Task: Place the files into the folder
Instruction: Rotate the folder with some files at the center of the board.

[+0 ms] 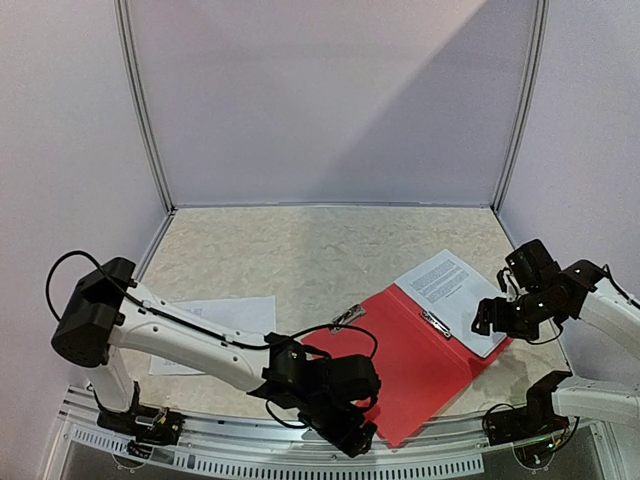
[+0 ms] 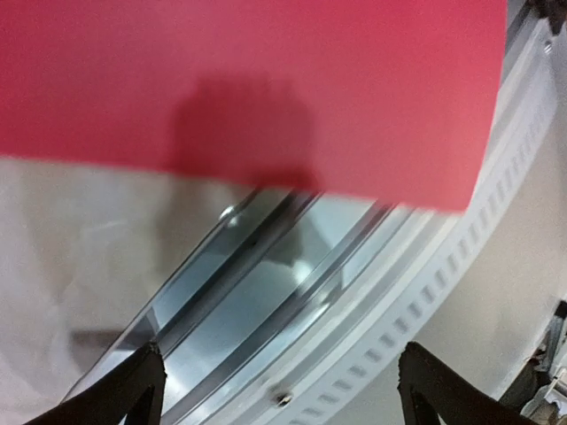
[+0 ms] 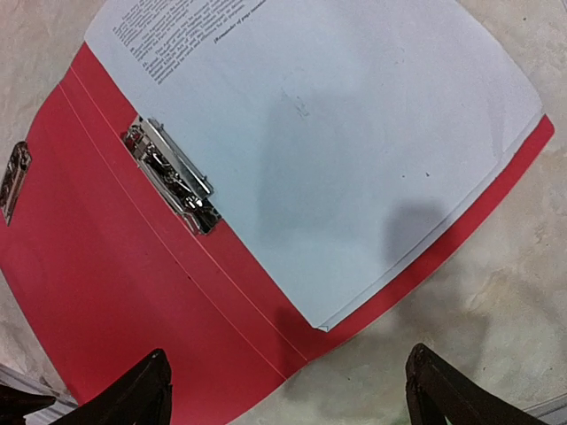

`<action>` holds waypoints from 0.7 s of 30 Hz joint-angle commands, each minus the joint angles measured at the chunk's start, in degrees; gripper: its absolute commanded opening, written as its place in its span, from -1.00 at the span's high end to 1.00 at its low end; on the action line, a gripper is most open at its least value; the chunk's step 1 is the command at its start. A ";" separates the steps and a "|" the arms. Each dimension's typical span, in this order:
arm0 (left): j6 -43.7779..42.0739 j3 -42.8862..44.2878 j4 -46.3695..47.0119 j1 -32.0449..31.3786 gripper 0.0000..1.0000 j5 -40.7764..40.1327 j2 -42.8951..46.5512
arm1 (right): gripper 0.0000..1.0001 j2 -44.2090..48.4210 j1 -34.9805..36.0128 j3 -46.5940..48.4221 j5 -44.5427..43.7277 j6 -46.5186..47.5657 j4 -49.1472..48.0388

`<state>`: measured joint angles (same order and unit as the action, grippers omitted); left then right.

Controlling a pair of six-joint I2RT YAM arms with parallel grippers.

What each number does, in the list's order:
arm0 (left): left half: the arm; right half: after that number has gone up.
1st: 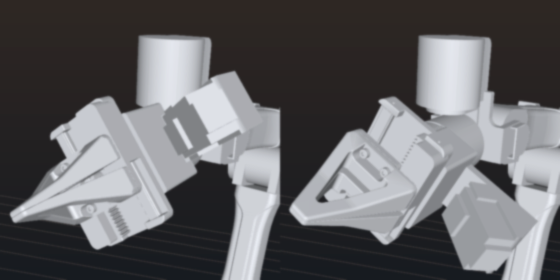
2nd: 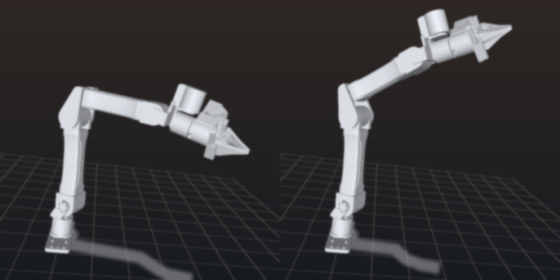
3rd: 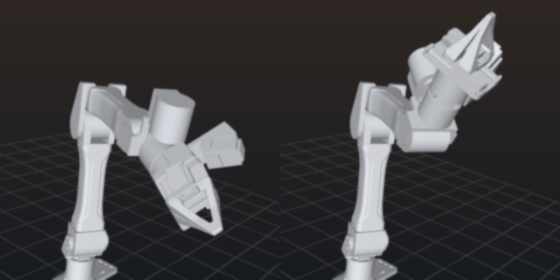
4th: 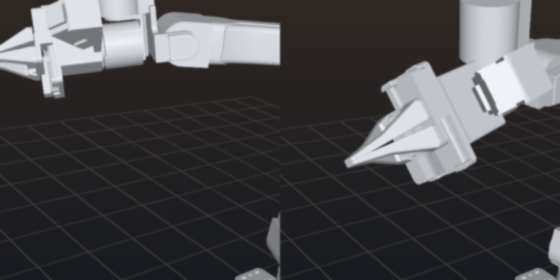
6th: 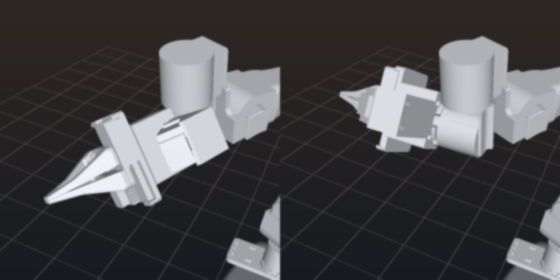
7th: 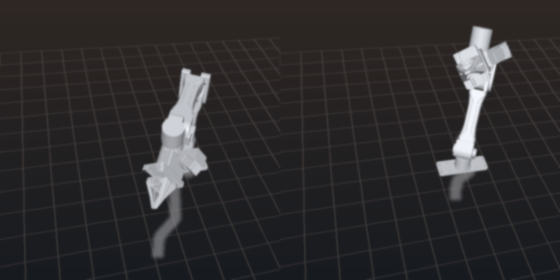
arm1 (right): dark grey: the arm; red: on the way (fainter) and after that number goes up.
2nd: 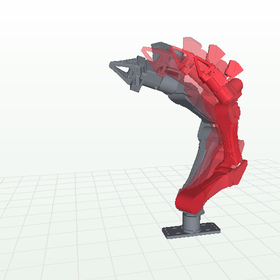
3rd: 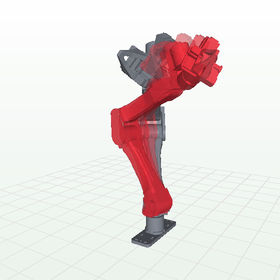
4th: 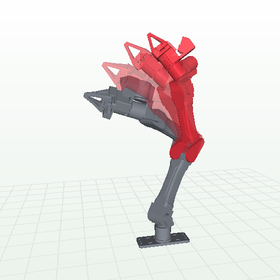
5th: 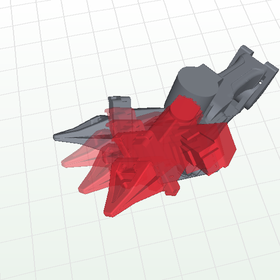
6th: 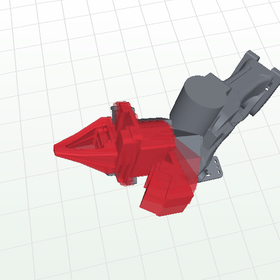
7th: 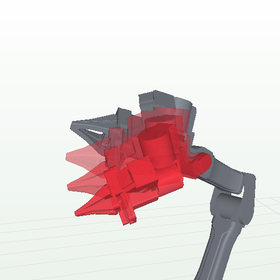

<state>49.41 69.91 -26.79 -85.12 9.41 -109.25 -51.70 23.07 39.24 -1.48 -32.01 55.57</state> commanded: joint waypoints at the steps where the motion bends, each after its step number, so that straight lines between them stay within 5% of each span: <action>1: -6.33 1.10 -20.22 1.04 -0.85 -4.05 7.27 | -0.82 0.19 -0.31 1.39 -3.00 1.13 2.10; 8: -18.91 14.65 -29.93 11.80 -0.85 -17.16 9.82 | -0.81 1.59 -0.33 -5.01 5.11 -0.26 -4.00; 14: -29.81 28.10 -23.88 21.75 -0.89 -27.18 -2.64 | -0.82 2.41 -0.31 -8.70 9.63 -4.64 -5.92; 21: -39.25 44.87 -25.36 24.60 -0.93 -23.98 -20.02 | -0.98 6.69 -0.31 -16.65 7.31 -15.21 -5.01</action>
<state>18.09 108.79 -50.41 -60.69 -15.29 -122.15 -46.78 23.05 26.28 7.88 -39.90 50.02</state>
